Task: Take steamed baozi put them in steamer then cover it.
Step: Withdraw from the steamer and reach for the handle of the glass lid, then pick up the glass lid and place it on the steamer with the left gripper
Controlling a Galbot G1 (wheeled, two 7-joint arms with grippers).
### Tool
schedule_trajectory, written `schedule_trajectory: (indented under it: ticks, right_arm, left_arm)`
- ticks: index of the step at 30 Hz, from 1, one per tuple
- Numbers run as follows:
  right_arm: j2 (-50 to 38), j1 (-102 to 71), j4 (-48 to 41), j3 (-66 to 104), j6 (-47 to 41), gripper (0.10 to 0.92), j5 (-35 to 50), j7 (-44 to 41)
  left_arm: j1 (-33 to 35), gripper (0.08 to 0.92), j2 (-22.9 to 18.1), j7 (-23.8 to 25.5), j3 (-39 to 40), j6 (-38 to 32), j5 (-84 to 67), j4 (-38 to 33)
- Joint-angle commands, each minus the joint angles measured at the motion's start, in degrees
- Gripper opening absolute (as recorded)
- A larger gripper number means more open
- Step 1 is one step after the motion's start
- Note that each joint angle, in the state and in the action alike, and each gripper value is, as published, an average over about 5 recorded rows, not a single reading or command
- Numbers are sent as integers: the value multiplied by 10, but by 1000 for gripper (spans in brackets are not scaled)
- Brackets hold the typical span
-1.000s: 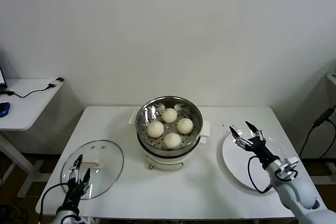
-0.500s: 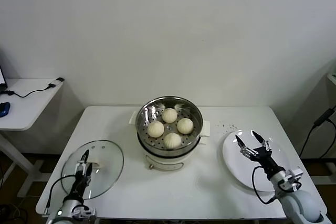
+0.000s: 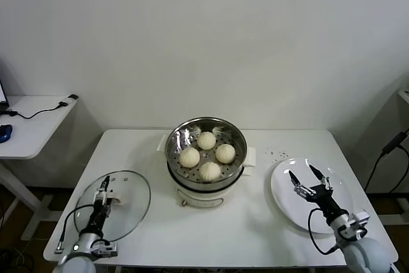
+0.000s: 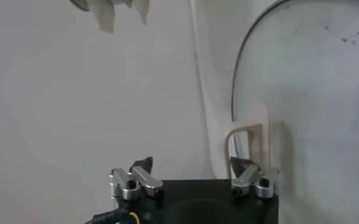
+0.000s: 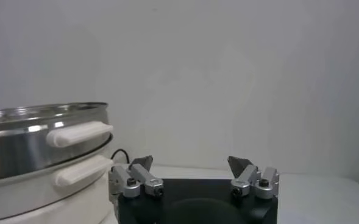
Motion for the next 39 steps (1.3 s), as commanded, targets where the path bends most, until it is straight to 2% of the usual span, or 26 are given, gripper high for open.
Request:
schedule_trajectory:
  ticks: [1,13,20,23,29,35,39]
  right_arm:
    - [6,-4,-3,2,2,823,-19,-2]
    - [13,-3,-12,1,7,823,-34,-10]
    - [13,-3,-16,4,10,823,-36,-12]
    - [12,-3,-16,6,10,823,-36,-13]
    - [10,0,-20,9,11,823,-36,-12]
    - [9,11,-26,5,11,823,-39,-11]
    - [8,22,-32,-1,10,823,-42,-9]
  left_arm:
    - [-21,714,3,-20,2,-16,-1,29]
    - [-18,368,10,-19,6,-14,-29,20]
    - [13,177,21,0,19,11,-81,-55]
    - [37,145,31,8,26,41,-109,-104]
    - [98,146,69,27,45,135,-163,-233]
    - [133,146,131,46,83,272,-185,-338]
    - [143,146,178,84,124,354,-202,-388]
